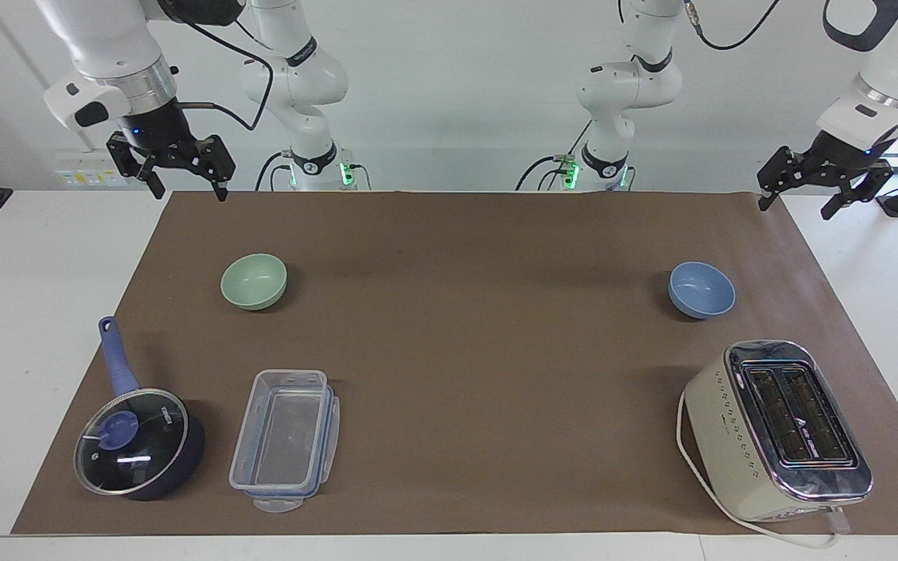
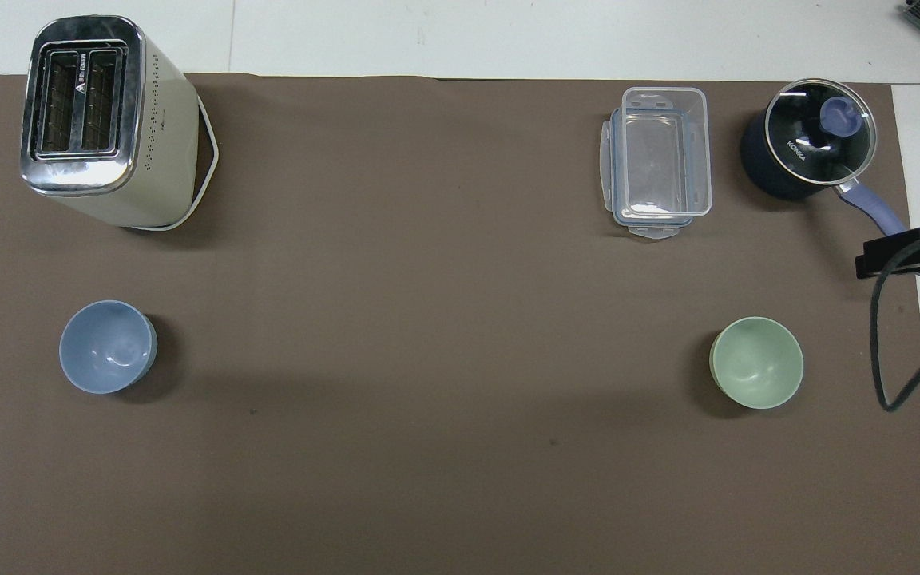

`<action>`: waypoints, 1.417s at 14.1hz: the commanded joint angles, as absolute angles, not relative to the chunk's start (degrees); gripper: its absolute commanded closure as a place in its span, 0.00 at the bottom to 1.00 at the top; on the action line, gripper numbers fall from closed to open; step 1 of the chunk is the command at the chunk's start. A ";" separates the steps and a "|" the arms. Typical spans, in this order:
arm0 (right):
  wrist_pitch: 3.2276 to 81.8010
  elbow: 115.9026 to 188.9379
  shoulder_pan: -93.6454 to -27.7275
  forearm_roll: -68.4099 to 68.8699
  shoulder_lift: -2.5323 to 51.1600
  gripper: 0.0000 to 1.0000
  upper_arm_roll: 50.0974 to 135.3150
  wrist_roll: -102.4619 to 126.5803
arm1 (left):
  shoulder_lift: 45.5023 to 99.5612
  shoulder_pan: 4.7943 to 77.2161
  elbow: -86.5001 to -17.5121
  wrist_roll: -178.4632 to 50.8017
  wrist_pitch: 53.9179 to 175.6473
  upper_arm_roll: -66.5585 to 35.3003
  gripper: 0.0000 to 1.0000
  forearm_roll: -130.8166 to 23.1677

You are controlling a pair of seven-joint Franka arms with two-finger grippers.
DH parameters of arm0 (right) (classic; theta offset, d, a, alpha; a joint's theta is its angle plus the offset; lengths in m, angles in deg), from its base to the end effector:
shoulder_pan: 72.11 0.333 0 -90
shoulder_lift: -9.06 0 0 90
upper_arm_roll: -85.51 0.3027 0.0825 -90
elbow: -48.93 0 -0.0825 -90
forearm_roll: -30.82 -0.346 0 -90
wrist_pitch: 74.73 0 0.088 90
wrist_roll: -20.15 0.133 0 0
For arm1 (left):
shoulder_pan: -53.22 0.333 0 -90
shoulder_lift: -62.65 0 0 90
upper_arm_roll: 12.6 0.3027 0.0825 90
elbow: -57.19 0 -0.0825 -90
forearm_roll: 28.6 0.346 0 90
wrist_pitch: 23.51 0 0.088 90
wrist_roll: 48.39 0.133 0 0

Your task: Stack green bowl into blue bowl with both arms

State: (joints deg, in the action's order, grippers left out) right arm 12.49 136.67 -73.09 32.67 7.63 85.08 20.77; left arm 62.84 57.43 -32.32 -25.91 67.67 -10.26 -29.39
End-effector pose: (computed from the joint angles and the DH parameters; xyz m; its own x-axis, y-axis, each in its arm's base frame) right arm 0.5047 -0.0169 0.6107 0.9992 -0.0370 0.0163 -0.0375 -0.9988 0.0319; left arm 0.5173 0.0575 0.5891 0.9612 -0.2742 0.0291 -0.2744 -0.9616 0.0027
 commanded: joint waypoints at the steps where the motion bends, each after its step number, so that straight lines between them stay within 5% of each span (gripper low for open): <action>1: 12.72 137.17 -73.69 32.67 7.04 0.00 85.24 20.06 | 62.82 60.77 -37.54 -20.63 73.68 -10.58 0.00 -30.01; 14: 12.72 137.44 -73.69 32.67 6.95 0.00 85.15 20.06 | 70.21 68.43 -52.83 -12.01 87.48 -10.58 0.01 -40.37; 20: 13.07 138.14 -74.04 32.58 6.69 0.00 84.98 20.06 | 70.91 68.78 -59.86 -11.30 93.46 -10.58 0.21 -43.63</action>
State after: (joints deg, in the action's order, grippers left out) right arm 12.49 136.82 -73.28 32.67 7.63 84.95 20.77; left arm 71.60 67.94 -56.34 -12.54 90.01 -10.14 -41.74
